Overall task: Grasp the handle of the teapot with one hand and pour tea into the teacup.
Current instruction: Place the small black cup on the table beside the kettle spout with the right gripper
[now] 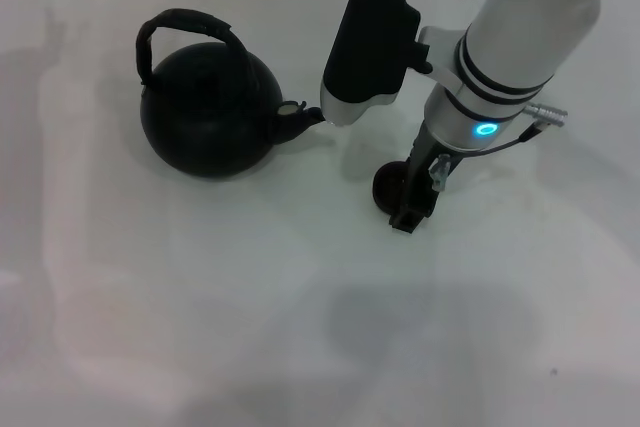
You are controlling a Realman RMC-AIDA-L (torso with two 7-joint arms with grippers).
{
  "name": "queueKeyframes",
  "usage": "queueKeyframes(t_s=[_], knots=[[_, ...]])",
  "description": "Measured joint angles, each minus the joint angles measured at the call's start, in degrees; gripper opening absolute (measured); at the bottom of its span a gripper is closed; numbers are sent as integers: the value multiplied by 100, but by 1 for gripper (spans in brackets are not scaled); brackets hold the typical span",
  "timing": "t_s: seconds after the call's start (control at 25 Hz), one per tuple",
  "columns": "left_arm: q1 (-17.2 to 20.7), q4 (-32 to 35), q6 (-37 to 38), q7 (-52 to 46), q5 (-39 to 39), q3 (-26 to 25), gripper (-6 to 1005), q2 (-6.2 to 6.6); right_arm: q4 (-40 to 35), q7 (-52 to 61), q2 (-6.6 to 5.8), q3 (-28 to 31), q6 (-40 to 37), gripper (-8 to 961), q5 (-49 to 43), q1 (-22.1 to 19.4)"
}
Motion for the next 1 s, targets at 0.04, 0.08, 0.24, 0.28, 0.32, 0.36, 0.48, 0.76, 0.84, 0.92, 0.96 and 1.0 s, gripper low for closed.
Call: queueKeyframes(t_s=[0.04,0.08,0.24,0.28,0.32,0.36,0.48,0.76,0.84,0.92,0.96,1.0], knots=[[0,1,0,0,3,0,888,0,-14,-4,0,-5,8,739,1,-3],[0,2,0,0,4,0,888,0,-25,-7,0,-9,8,739,2,-4],[0,3,0,0,-10,0,887,3,-51,-15,0,-6,8,740,8,-4],[0,2,0,0,-15,0,887,5,-73,-15,-1,2,7,740,10,-5],[0,2,0,0,-22,0,887,7,-98,-17,-1,11,3,740,13,-6],[0,-1,0,0,-26,0,887,10,-130,-20,-1,19,-1,740,16,-9],[0,-19,0,0,-30,0,887,17,-184,-22,-1,29,-22,792,18,-11],[0,-39,1,0,-32,0,888,18,-193,-52,-1,58,-88,829,97,-7],[0,-41,1,0,-32,0,887,18,-192,-143,0,155,-137,835,191,-27],[0,-42,3,0,-32,0,887,18,-191,-258,-1,270,-191,841,277,-87],[0,-42,3,0,-32,0,887,18,-188,-314,-1,338,-207,844,331,-117],[0,-43,4,0,-32,0,887,18,-177,-364,-1,405,-231,847,391,-146]])
